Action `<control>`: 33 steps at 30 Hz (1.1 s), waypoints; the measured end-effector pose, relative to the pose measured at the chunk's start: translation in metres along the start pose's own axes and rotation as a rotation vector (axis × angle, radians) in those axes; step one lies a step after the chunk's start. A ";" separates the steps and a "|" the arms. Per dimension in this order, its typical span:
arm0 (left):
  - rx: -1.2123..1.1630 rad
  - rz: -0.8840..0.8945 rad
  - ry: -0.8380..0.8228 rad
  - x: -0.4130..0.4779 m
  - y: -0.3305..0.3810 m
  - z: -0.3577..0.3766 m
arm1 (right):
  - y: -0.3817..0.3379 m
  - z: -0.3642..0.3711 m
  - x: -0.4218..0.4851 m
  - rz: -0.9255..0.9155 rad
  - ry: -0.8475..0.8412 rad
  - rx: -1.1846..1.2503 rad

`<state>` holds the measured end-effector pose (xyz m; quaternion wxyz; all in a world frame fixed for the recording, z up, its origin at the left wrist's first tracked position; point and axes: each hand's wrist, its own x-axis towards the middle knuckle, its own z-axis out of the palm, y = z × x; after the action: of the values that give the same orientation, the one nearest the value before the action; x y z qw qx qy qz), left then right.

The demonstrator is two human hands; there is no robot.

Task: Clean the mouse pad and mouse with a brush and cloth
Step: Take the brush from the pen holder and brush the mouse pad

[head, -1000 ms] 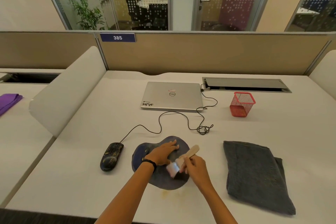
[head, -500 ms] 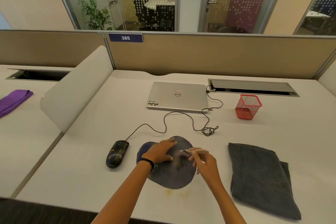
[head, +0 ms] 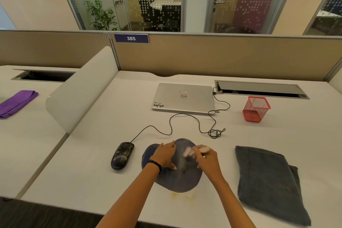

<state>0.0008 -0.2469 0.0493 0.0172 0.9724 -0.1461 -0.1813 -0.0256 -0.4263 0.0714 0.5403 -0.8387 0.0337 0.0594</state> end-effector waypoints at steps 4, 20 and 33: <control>-0.035 -0.009 0.007 -0.001 0.000 0.002 | -0.021 0.013 0.010 -0.005 0.012 0.127; -0.033 -0.006 0.013 0.004 -0.001 0.007 | -0.024 -0.002 0.017 -0.007 -0.102 -0.403; -0.025 0.004 0.018 0.005 0.000 0.006 | 0.011 -0.003 0.025 -0.093 -0.153 -0.100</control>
<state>0.0028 -0.2483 0.0416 0.0309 0.9734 -0.1457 -0.1741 -0.0015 -0.4335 0.0591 0.5008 -0.8584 -0.0494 0.0996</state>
